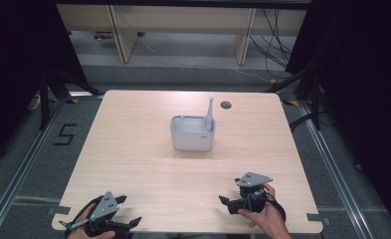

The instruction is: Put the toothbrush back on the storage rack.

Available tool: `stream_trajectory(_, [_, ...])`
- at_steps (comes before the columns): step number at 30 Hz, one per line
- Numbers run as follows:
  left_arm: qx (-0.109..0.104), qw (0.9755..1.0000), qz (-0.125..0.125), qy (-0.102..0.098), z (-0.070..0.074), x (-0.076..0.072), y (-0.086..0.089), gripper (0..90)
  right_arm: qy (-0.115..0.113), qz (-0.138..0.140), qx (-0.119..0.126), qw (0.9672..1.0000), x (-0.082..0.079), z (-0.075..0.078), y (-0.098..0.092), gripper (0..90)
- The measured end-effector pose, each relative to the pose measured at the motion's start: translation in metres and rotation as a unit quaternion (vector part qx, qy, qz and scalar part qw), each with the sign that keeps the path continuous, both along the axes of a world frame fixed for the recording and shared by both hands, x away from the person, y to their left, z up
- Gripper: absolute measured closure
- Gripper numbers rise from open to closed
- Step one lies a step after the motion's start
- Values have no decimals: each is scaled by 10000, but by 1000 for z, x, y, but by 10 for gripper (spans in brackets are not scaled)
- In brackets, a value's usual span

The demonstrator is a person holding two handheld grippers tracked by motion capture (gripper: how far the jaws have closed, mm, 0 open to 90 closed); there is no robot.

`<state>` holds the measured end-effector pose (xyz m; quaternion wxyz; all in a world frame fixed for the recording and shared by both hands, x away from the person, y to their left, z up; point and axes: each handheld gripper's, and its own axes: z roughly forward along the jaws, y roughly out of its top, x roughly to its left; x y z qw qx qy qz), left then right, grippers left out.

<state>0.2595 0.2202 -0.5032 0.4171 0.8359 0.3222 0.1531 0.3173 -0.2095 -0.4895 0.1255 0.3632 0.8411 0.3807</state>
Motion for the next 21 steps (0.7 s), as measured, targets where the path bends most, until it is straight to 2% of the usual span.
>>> stream_trajectory(1, [16,10000,-2,11,0,0,0,147,-97,107,-65,9999,1,-1,-2,171])
stream_trajectory(3, [18,10000,-3,10,0,0,0,147,-124,152,-103,9998,0,-2,-3,171])
stream_trajectory(4, [18,10000,-2,6,0,0,0,147,-46,45,-138,9999,-3,-2,-3,171])
stream_trajectory(5, [15,10000,-1,5,0,0,0,147,-125,142,-163,9997,-3,-2,-4,171])
stream_trajectory(6, [21,10000,-2,11,0,0,0,147,-130,80,-192,9997,-5,-3,-5,171])
stream_trajectory(8, [23,10000,-3,9,0,0,0,147,-40,113,-210,9997,-6,-3,-6,172])
stream_trajectory(10, [20,10000,-3,9,0,0,0,147,-164,158,-285,9993,-7,-4,-7,171])
stream_trajectory(12, [-15,10000,-2,-10,0,0,0,147,-90,191,-240,9995,-8,-4,-8,171])
stream_trajectory(16, [22,10000,-2,7,0,0,0,147,-90,110,-278,9995,-13,-5,-10,172])
stream_trajectory(19, [-80,10000,30,-5,-1,0,-1,147,-84,116,-318,9994,-15,-5,-11,172])
stream_trajectory(21, [16,10000,3,15,0,0,0,147,-76,155,-336,9993,-15,-5,-13,171])
